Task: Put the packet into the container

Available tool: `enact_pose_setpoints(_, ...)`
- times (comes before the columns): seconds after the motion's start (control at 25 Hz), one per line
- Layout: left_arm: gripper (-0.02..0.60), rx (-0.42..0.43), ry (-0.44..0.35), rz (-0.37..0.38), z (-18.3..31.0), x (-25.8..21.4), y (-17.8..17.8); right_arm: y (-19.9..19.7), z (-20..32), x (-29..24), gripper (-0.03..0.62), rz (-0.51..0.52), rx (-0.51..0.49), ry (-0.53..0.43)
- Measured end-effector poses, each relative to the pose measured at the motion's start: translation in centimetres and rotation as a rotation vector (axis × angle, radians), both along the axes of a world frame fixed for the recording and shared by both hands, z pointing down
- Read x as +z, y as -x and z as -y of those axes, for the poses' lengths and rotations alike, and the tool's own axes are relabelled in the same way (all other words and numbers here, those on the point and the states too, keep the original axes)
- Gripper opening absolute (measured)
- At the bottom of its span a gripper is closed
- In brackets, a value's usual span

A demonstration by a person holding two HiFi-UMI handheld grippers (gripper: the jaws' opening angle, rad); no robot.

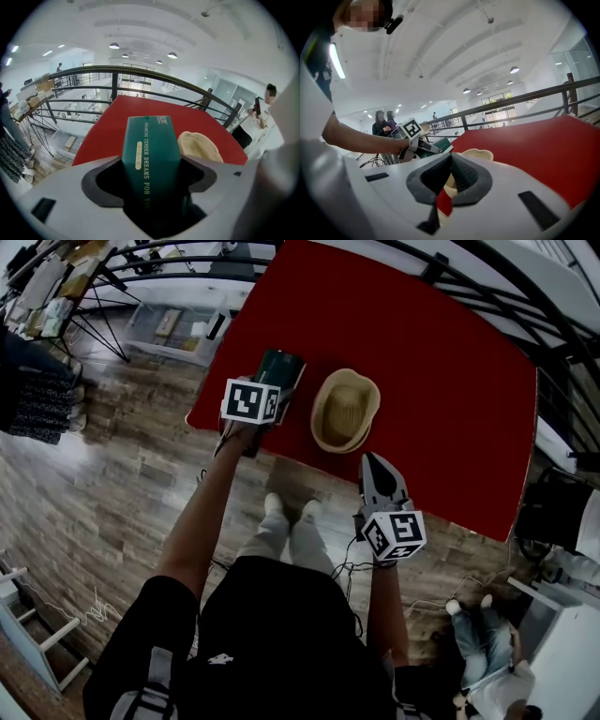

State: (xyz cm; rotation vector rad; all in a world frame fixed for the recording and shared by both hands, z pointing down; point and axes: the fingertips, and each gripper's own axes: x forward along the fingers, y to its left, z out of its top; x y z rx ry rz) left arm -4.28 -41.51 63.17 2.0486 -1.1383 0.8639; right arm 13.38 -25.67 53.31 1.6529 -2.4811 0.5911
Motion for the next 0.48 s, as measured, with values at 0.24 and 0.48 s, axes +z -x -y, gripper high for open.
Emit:
enact_pose_setpoints(0.24,0.368,0.065,0.004,-0.041,-1.9,-1.8,-6.0,-2.8,-1.6,-1.2,0.021,-0.004,0.050,-0.020)
enact_pose_setpoints(0.48,0.368,0.097,0.025,-0.072,-3.4,-2.7,-10.2,-4.9,-2.9,-2.3,0.021,-0.009,0.096,-0.035)
